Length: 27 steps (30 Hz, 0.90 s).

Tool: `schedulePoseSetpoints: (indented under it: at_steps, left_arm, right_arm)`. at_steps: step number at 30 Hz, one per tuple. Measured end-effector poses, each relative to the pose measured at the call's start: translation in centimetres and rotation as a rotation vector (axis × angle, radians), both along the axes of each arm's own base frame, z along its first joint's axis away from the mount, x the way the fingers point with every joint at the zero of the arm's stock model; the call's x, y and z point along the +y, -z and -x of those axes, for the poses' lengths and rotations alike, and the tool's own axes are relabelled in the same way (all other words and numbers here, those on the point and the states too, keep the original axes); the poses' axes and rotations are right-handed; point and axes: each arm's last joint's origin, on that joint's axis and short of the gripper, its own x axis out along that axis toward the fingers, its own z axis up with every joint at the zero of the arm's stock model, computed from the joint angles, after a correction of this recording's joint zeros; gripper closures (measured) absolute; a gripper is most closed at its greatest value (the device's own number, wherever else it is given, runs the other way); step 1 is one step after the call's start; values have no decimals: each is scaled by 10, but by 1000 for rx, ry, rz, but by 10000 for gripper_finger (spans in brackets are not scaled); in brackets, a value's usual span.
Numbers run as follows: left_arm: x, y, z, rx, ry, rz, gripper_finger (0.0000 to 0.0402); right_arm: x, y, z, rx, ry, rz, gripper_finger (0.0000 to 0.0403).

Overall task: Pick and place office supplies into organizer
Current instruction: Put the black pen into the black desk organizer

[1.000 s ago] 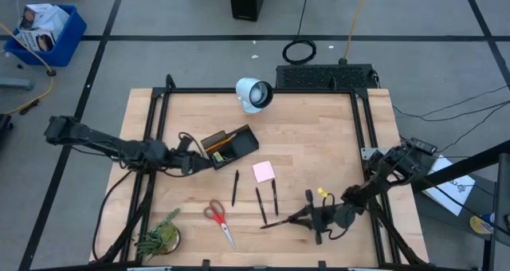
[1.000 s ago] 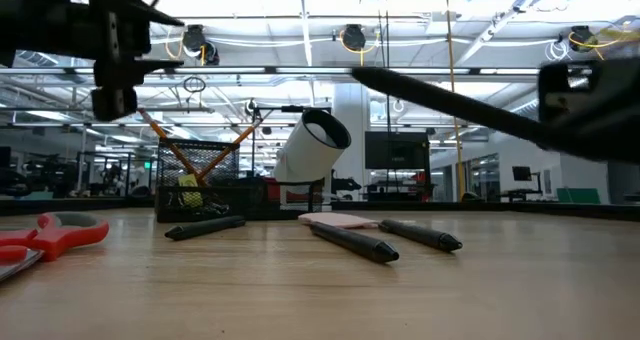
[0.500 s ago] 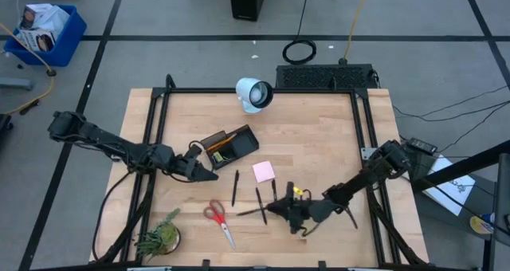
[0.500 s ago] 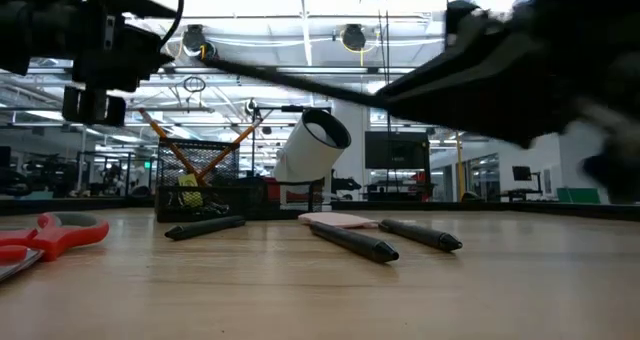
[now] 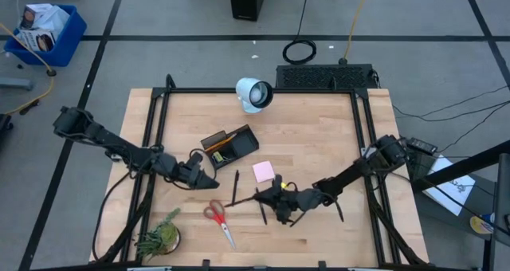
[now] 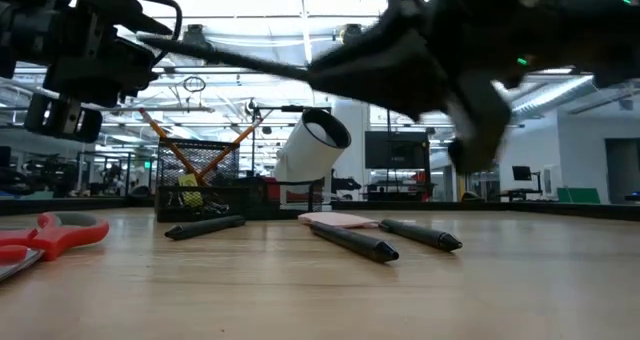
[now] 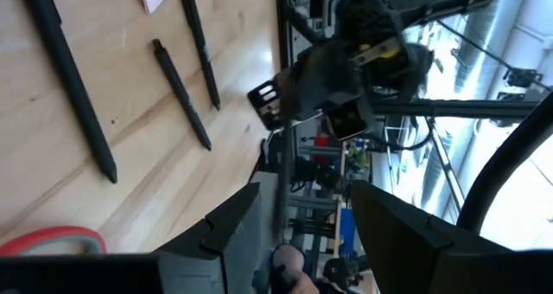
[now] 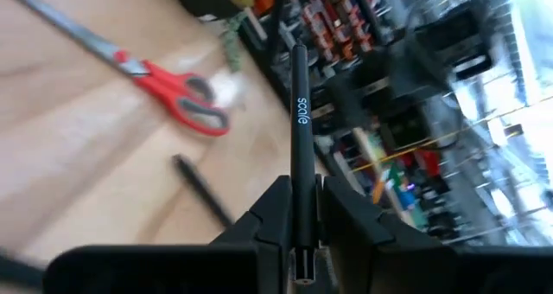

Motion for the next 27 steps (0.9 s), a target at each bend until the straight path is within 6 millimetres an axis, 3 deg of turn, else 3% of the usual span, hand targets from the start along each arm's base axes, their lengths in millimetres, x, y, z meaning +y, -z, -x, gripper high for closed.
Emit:
schedulePoseSetpoints:
  at_steps: [15, 27]
  left_arm:
    - [-10, 0, 4, -6, -10, -17, 215]
    - [-10, 0, 4, -13, 6, -44, 215]
  right_arm:
    - [-33, -15, -30, -18, 10, 102, 358]
    - [-44, -30, -52, -12, -62, 78, 358]
